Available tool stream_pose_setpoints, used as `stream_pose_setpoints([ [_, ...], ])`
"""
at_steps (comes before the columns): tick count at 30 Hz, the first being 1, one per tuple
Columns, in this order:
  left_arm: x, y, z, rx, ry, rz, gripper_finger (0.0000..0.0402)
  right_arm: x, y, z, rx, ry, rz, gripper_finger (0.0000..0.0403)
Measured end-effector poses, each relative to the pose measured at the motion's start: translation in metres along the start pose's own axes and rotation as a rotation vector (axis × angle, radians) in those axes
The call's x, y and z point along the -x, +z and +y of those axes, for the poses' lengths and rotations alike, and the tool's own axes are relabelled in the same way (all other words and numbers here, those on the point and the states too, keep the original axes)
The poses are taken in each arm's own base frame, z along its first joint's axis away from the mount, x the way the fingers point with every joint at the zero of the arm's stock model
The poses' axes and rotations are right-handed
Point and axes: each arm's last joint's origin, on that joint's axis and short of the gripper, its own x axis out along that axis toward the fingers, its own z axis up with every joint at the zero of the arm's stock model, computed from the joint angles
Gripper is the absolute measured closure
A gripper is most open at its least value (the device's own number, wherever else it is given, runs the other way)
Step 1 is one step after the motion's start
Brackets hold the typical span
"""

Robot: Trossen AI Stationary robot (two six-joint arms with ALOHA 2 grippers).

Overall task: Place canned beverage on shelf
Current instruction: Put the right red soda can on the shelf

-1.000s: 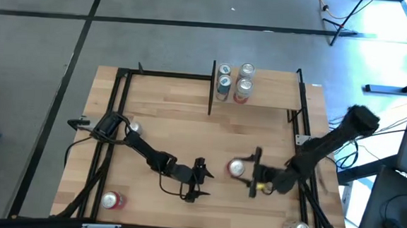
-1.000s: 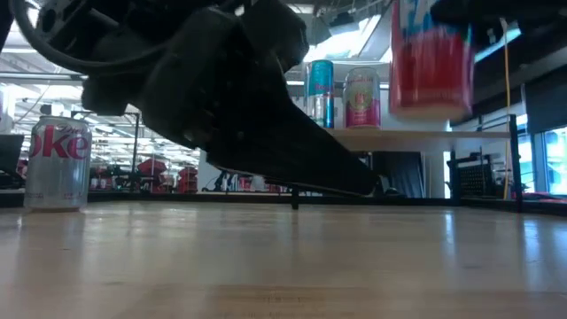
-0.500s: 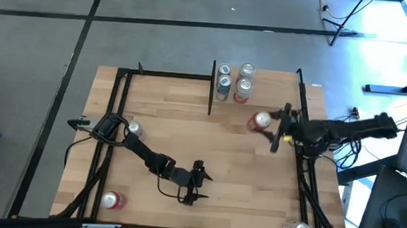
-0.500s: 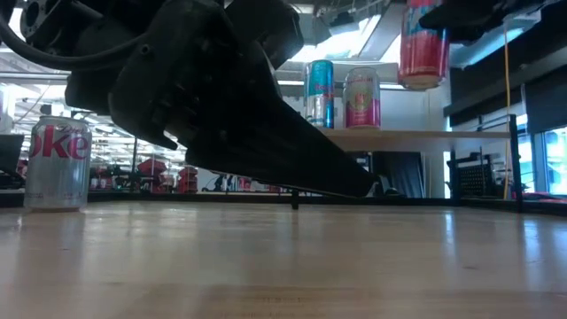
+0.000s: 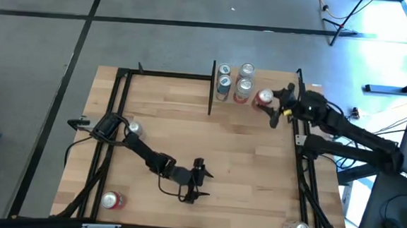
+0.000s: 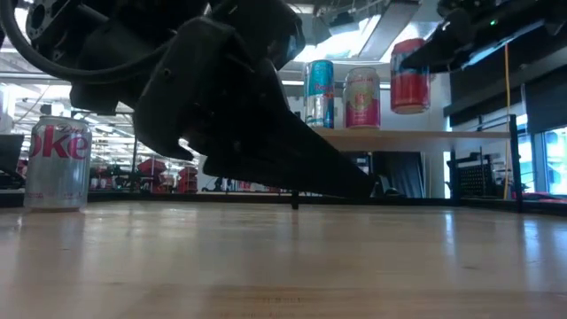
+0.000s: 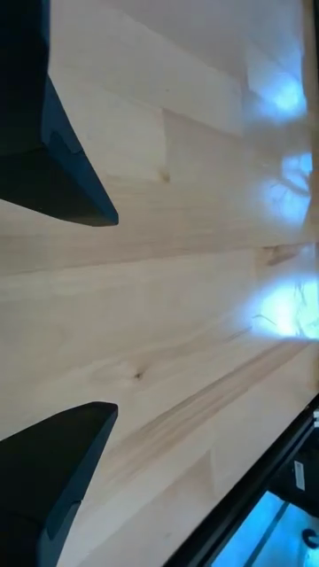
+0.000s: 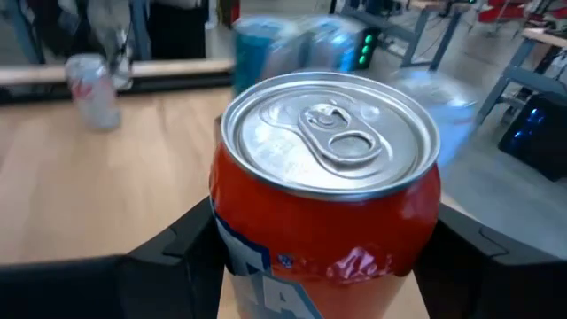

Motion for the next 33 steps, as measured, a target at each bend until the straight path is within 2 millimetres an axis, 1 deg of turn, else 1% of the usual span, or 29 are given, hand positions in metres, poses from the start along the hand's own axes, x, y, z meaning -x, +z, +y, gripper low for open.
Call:
stream_pose_setpoints([
  [5,-0.002,0.001,0.009,-0.017,0.005,0.002,0.0067,-0.010,-0.003,-0.026,-0.034,-0.006,-0.006,0.0150],
  [9,-0.005,0.000,0.021,-0.022,0.034,0.025,0.0067,-0.019,-0.011,-0.050,-0.053,-0.032,0.018,0.0150],
  [12,-0.006,-0.001,0.030,-0.023,0.048,0.045,0.0067,-0.026,-0.018,-0.067,-0.087,-0.010,0.026,0.0150],
  [18,-0.009,-0.001,0.044,-0.029,0.001,0.056,0.0067,-0.034,-0.029,-0.095,-0.130,-0.006,0.014,0.0150],
  [23,-0.010,0.000,0.051,-0.028,0.000,0.057,0.0067,-0.038,-0.033,-0.106,-0.132,-0.006,-0.004,0.0150],
  [29,-0.010,0.000,0.055,-0.024,-0.008,0.058,0.0067,-0.042,-0.034,-0.110,-0.127,0.002,-0.017,0.0150],
  [31,-0.010,0.000,0.054,-0.024,-0.011,0.058,0.0067,-0.042,-0.034,-0.110,-0.125,-0.015,-0.014,0.0134],
  [33,-0.010,0.000,0.054,-0.024,-0.011,0.058,0.0067,-0.042,-0.034,-0.110,-0.125,-0.019,-0.013,0.0102],
])
